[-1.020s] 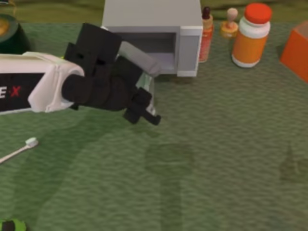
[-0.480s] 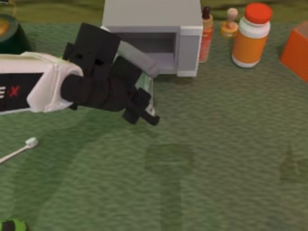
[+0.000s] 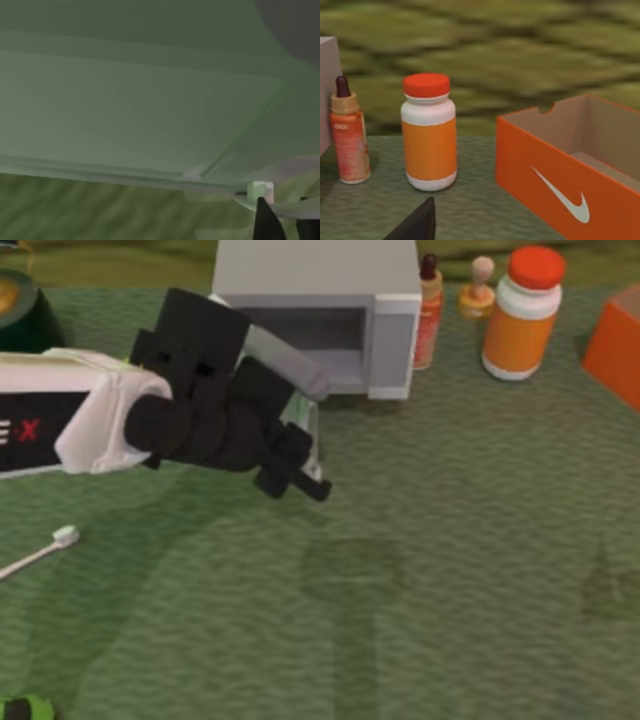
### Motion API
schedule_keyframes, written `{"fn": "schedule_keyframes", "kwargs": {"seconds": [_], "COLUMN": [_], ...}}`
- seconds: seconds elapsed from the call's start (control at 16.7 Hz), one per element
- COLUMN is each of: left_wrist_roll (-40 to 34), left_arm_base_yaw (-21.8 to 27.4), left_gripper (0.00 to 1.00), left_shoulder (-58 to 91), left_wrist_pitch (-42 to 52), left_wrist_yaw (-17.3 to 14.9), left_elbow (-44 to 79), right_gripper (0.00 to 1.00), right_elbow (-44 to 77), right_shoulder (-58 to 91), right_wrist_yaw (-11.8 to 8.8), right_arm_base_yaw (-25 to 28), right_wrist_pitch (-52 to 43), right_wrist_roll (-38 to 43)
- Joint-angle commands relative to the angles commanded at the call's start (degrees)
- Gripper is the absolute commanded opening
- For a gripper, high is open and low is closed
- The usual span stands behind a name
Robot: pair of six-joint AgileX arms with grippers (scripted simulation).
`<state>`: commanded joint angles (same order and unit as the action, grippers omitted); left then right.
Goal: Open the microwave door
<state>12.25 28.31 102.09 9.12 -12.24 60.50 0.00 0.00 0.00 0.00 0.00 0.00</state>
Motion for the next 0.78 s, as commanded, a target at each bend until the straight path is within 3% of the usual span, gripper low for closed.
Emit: {"fn": "schedule_keyframes", "kwargs": {"seconds": [0.78], "left_wrist_roll": [1.4], "left_arm_base_yaw": [-0.5], "left_gripper": [0.00], "left_shoulder": [-0.3], "left_wrist_pitch": [0.4], "left_wrist_yaw": [-1.5], "left_elbow": [-0.4], "right_gripper": [1.00], "right_elbow": [0.0], "right_shoulder": [0.0], "right_wrist_yaw": [0.0], "right_arm_base_yaw": [0.0], "right_wrist_pitch": [0.0], "right_wrist_roll": [0.0]}}
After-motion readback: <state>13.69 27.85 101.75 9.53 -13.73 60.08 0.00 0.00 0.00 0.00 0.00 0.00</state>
